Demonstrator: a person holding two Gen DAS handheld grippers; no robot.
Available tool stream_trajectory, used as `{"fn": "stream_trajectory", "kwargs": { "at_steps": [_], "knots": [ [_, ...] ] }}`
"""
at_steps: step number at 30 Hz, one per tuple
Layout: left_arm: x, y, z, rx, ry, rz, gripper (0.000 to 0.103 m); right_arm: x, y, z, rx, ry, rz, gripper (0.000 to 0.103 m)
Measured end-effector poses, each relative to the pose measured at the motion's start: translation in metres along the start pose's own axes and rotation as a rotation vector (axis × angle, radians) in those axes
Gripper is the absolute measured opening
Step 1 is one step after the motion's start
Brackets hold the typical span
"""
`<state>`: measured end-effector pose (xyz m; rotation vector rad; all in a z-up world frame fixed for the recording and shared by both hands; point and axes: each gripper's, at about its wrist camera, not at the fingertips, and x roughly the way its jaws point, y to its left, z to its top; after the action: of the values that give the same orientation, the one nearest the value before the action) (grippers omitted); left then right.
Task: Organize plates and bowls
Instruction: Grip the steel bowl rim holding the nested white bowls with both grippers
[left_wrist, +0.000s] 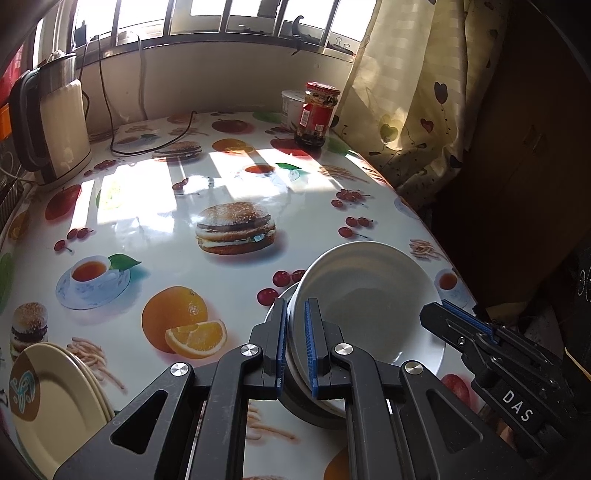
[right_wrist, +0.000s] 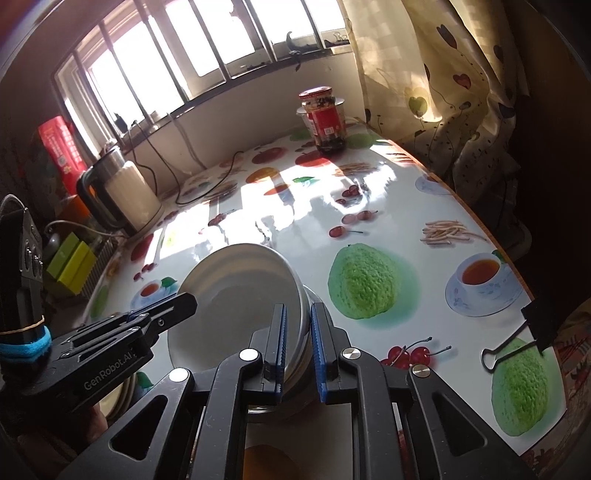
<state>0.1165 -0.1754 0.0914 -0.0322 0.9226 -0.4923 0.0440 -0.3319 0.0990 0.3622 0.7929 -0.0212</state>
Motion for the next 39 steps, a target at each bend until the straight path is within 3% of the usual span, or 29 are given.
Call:
{"fn": "stream_trajectory", "kwargs": {
  "at_steps": [14, 18, 30, 39],
  "knots": [
    [-0.003, 0.003, -0.003, -0.012, 0.004, -0.012, 0.01, 0.003, 0.0, -0.001, 0.0, 0.012, -0.009, 0.014],
    [-0.004, 0.003, -0.005, -0.012, 0.009, -0.012, 0.015, 0.001, -0.001, 0.0, 0.005, 0.012, -0.012, 0.03],
    [-0.009, 0.005, -0.007, -0.011, -0.002, -0.002, 0.019, -0.004, 0.001, 0.0, -0.003, -0.003, -0.028, 0.037],
    [-0.019, 0.013, -0.008, -0.023, -0.024, 0.028, 0.03, -0.014, 0.001, -0.001, -0.009, -0.02, -0.029, 0.048]
  ]
}}
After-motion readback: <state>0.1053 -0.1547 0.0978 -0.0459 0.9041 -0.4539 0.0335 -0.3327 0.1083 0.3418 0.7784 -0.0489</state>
